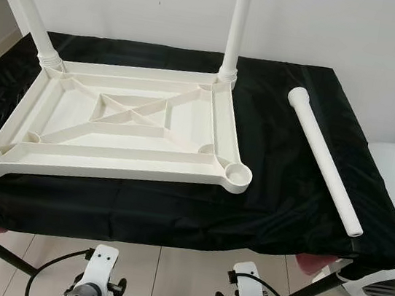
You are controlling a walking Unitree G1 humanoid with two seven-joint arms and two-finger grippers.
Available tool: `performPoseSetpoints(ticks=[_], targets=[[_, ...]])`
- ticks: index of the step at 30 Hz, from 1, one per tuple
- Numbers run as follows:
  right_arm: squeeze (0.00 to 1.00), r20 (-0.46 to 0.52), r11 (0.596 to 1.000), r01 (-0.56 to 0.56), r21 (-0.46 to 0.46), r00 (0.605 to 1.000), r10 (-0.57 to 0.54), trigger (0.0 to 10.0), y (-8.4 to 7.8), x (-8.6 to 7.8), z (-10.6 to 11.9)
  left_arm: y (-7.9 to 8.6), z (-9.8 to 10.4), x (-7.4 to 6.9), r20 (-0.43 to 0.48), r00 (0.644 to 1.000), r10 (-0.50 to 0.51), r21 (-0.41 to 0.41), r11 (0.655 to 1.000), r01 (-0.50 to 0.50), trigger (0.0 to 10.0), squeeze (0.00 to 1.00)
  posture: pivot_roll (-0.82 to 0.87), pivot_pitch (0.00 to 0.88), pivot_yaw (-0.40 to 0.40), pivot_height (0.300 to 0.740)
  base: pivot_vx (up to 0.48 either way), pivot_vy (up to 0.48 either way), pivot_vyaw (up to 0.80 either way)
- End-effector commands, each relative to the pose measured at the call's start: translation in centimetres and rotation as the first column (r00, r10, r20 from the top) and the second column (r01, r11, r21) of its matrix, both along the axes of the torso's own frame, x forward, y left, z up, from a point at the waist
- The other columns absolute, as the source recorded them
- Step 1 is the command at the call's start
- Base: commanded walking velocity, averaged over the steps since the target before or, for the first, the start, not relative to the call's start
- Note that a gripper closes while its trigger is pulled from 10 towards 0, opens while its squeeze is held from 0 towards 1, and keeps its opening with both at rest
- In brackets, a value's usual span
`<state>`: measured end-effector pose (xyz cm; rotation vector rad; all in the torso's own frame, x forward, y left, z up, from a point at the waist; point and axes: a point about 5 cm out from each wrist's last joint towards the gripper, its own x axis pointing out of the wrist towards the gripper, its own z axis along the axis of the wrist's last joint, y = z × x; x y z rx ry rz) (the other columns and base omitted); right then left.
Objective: Building children table
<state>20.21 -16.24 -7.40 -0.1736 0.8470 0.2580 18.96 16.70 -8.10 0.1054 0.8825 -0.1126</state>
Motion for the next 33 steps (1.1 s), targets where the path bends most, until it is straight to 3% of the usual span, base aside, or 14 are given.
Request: performPoseSetpoints(ticks=[1, 33], targets=[[0.0, 0.001, 1.0, -0.011, 0.003, 1.0, 0.011, 10.0, 0.1, 0.0, 0.0, 0.1, -0.5, -1.0, -0.047, 0.998, -0.037, -0.043, 0.998, 0.034, 10.0, 0.0, -0.09, 0.0, 0.053, 0.74, 0.0, 0.0, 0.0], [0.0, -0.001, 0.999, -0.049, -0.001, 0.999, 0.049, 10.0, 0.4, 0.2, 0.1, 1.4, -0.3, -0.9, -0.029, 0.999, -0.02, -0.025, 0.999, 0.019, 10.0, 0.0, -0.04, 0.0, 0.042, 0.74, 0.0, 0.0, 0.0]])
